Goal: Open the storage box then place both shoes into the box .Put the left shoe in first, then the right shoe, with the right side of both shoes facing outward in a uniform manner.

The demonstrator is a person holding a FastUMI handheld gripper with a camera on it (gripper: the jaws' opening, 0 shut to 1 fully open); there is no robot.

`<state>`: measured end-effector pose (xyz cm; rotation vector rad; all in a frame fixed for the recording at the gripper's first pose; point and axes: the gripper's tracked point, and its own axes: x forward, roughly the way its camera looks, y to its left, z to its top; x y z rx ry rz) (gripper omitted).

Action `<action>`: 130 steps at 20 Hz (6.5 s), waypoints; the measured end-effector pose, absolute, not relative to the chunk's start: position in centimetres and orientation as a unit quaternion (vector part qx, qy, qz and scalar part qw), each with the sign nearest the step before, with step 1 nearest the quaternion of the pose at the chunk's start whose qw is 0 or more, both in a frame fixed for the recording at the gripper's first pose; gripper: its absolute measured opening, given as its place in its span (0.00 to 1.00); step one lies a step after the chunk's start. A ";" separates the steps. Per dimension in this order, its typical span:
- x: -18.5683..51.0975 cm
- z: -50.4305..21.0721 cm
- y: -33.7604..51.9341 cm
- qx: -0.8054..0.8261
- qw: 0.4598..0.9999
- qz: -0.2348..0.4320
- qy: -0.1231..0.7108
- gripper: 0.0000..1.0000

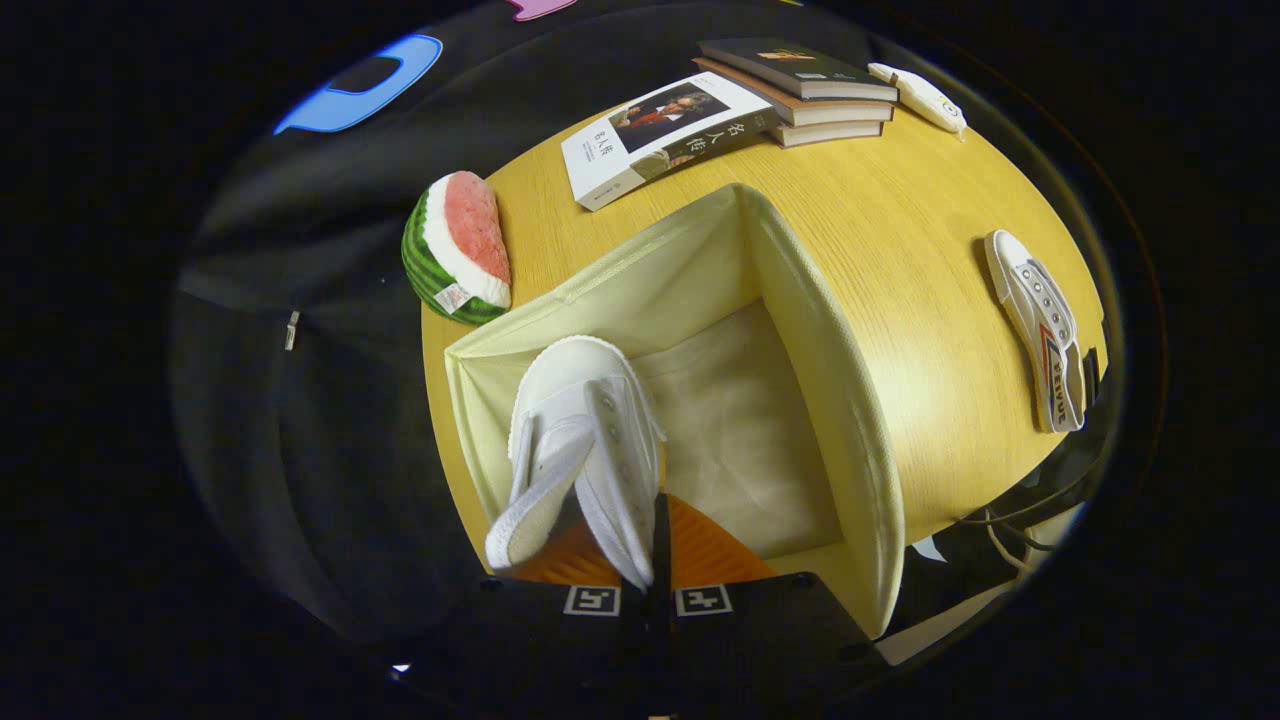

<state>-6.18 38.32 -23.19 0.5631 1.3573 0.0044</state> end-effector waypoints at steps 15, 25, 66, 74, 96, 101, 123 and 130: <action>-6.3 -17.5 41.6 0.317 0.733 0.161 0.580 0.99; -6.5 -12.0 30.7 0.259 0.794 0.243 0.493 0.99; -7.4 -36.3 -5.0 0.037 0.862 -0.026 0.505 0.11; -7.9 -31.5 -3.6 0.167 0.840 -0.039 0.515 0.05; -4.6 -15.4 25.0 0.234 0.803 0.070 0.543 0.05; -5.9 -18.0 28.0 0.207 0.789 0.053 0.576 0.05; -4.4 -17.4 30.5 0.161 0.831 0.110 0.521 0.99; -3.4 -16.6 26.9 0.159 0.850 0.101 0.492 0.99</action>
